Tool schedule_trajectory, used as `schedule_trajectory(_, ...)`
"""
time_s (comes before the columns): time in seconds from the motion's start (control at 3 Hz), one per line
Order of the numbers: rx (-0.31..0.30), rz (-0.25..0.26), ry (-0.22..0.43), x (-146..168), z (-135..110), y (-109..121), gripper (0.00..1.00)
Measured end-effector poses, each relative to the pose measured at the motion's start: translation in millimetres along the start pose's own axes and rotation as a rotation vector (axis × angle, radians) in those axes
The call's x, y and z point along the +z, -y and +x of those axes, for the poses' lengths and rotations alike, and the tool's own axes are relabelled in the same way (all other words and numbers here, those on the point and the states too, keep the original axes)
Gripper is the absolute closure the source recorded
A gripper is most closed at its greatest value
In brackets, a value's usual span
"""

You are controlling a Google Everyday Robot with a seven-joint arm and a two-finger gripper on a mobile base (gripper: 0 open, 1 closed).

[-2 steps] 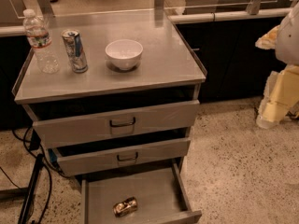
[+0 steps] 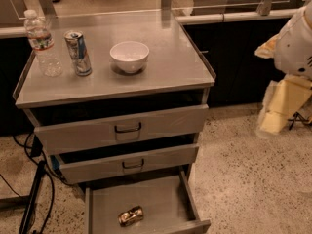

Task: Pick orange can from bottom drawer and place on counter

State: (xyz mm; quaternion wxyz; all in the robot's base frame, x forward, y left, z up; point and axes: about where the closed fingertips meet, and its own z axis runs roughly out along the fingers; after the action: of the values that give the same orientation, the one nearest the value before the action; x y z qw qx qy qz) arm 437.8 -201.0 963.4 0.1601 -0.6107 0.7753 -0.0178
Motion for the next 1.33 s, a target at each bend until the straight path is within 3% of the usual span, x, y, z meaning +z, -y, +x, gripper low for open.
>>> schedule_trajectory(0.33,-0.024,-0.058,0.038,22.0,-21.1,-24.4,0.0)
schedule_trajectory(0.67,-0.024,-0.058,0.038,22.0,-21.1,-24.4,0.0)
schedule_trajectory(1.0,-0.019,-0.088,0.044,44.1,-28.8,-35.0,0.0)
schedule_trajectory(1.33,-0.014,-0.16,0.047,105.0,-46.6,-56.8,0.0)
